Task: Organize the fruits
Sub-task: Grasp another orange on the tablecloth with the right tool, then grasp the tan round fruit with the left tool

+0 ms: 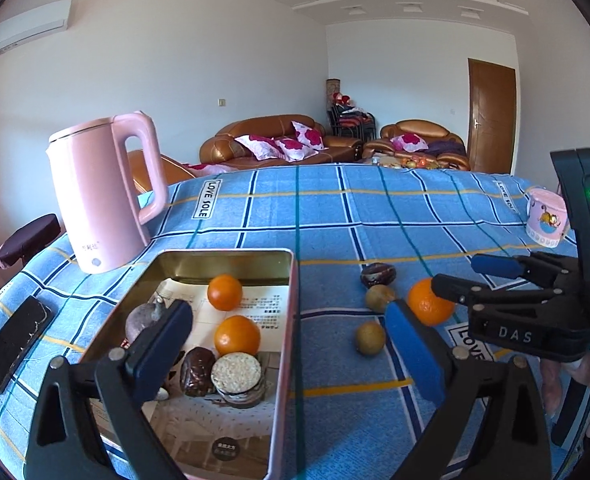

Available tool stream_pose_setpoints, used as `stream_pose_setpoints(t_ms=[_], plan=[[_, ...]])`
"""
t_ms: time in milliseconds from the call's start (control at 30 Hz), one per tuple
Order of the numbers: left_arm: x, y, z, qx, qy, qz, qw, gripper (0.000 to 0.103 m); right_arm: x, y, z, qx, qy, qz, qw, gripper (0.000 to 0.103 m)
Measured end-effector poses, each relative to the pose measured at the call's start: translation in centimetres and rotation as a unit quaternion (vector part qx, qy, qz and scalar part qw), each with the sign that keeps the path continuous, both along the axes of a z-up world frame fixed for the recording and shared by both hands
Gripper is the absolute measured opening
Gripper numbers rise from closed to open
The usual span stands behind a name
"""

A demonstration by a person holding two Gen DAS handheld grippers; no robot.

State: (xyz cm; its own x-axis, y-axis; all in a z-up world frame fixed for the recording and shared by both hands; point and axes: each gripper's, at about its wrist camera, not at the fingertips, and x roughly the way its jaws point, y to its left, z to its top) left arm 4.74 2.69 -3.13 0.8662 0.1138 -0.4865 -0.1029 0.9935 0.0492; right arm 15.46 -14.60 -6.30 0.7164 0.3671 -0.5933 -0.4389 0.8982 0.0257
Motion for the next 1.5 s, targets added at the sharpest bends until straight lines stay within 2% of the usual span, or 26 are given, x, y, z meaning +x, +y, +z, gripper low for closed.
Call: stream_pose_setpoints(t_ms=[167,333,367,400,500,600,700,767,800,867,933,1033,1233,1300,1400,1500], plan=[[0.3,0.1,-0.1,0.001,0.002,0.005,1.0,0.099,0.7,1.1,-0.5,-0.007,0.019,0.018,1.0,0.062],[0.6,0.5,0.2,0.002,-0.002,0.011,0.9999,0.099,2.6,1.9,-1.8,-0.008,0.075,0.03,0.997,0.062],[0.7,0.4,0.2,0.004,-0.002,0.01,0.9999,0.099,2.7,2.0,-1.9,-0.009,0.081,0.031,0.996,0.055],[0.9,0.2,0.2,0.006,-0.001,0.008,0.9999,0.099,2.6,2.1,-2.0,-0.012,0.083,0.035,0.996,0.048],[0.9,-0.4,0.4,0.009,-0.004,-0.004,0.9999,0.099,1.2,2.2,-1.9,-0.032,0.069,0.032,0.997,0.047],[1.3,-1.2,0.2,0.011,0.004,-0.02,0.9997,0.097,-0.2,0.9,-1.4,-0.022,0.055,0.014,0.998,0.047],[2.1,-2.3,-0.4,0.008,0.026,-0.045,0.9986,0.086,-0.8,-0.5,-1.0,0.0,0.044,-0.006,0.999,0.047],[2.8,-2.9,-0.9,0.009,0.043,-0.056,0.9975,0.075,-0.7,-1.3,-0.9,0.017,0.044,-0.019,0.999,0.047],[3.1,-3.3,-1.2,0.013,0.051,-0.061,0.9968,0.074,-0.6,-1.6,-0.9,0.023,0.046,-0.023,0.998,0.048],[3.6,-3.8,-1.5,0.017,0.066,-0.068,0.9954,0.063,-0.5,-1.9,-0.8,0.031,0.049,-0.026,0.998,0.048],[4.0,-4.5,-1.8,0.029,0.077,-0.078,0.9936,0.062,-0.5,-2.0,-0.7,0.035,0.046,-0.028,0.998,0.048],[4.9,-5.6,-2.5,0.045,0.106,-0.092,0.989,0.053,-0.5,-2.0,-0.7,0.039,0.046,-0.028,0.998,0.048],[6.7,-6.8,-4.1,0.067,0.161,-0.102,0.9794,0.042,-0.3,-2.2,-0.7,0.045,0.048,-0.026,0.997,0.048],[7.1,-6.6,-4.5,0.06,0.173,-0.1,0.9779,0.026,-0.3,-2.0,-0.7,0.043,0.049,-0.023,0.998,0.048],[7.3,-5.9,-4.4,0.037,0.171,-0.099,0.9796,0.026,-0.4,-2.0,-0.7,0.043,0.048,-0.021,0.998,0.048],[6.8,-5.4,-3.8,0.023,0.152,-0.097,0.9834,0.026,-0.6,-2.2,-0.6,0.048,0.043,-0.018,0.998,0.048]])
